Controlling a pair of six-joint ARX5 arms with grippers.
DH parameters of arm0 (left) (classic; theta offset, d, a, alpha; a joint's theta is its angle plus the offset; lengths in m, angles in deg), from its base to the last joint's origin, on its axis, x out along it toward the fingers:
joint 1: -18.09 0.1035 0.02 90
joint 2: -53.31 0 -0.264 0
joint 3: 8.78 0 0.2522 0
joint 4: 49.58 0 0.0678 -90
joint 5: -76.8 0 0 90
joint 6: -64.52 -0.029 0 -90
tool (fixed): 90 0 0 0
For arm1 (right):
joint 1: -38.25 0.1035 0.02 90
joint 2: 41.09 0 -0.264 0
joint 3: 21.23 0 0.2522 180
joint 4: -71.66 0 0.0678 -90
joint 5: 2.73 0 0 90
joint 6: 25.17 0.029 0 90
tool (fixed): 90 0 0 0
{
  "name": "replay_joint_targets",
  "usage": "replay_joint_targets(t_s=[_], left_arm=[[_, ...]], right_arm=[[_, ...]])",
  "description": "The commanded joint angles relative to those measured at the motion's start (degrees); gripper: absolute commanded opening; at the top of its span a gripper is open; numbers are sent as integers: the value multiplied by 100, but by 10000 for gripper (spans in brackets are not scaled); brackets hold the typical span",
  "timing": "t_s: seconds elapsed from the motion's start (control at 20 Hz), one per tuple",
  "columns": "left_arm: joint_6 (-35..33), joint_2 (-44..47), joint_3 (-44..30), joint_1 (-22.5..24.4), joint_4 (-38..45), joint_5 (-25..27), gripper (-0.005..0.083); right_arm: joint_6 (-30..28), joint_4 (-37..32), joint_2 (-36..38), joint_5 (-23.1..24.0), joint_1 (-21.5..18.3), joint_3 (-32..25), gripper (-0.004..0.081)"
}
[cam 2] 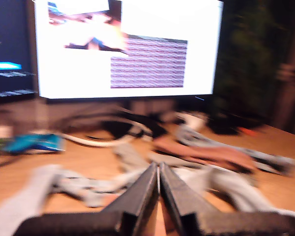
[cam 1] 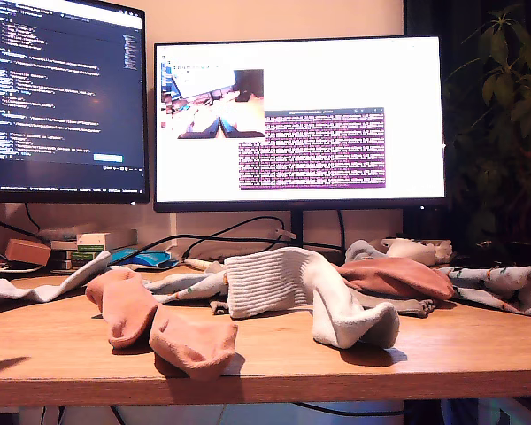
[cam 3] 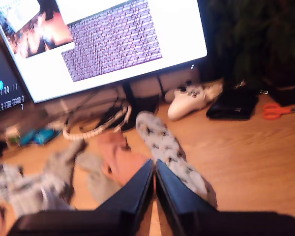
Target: Pair up the socks based on colour and pattern, by placing them on top of one another
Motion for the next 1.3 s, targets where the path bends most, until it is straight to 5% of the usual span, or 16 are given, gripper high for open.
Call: replay_joint_targets(t_s=[0.0,0.2,0.4,0.65,1.05,1.25], left_arm=[[-66,-378,177,-184,22,-59,-19],[-555,-1294,597,-717,26,-83,-19],[-782,-1954,870,-1156,59,-90,-19],[-929,-2428,885,-1517,326,-282,-19],[-931,-2614,885,-1775,487,-424,-19],[-931,-2614,885,-1775,501,-426,-19]], right_arm=[[122,144,-236,22,-9,203,-12],[85,804,-892,-138,-9,907,-12],[391,929,-1537,-918,-9,1576,-12],[-111,1786,-2800,-1456,-9,2439,-12],[-1904,3097,-5525,-1239,-9,4044,-10],[-2199,3440,-6686,-859,22,4791,195]])
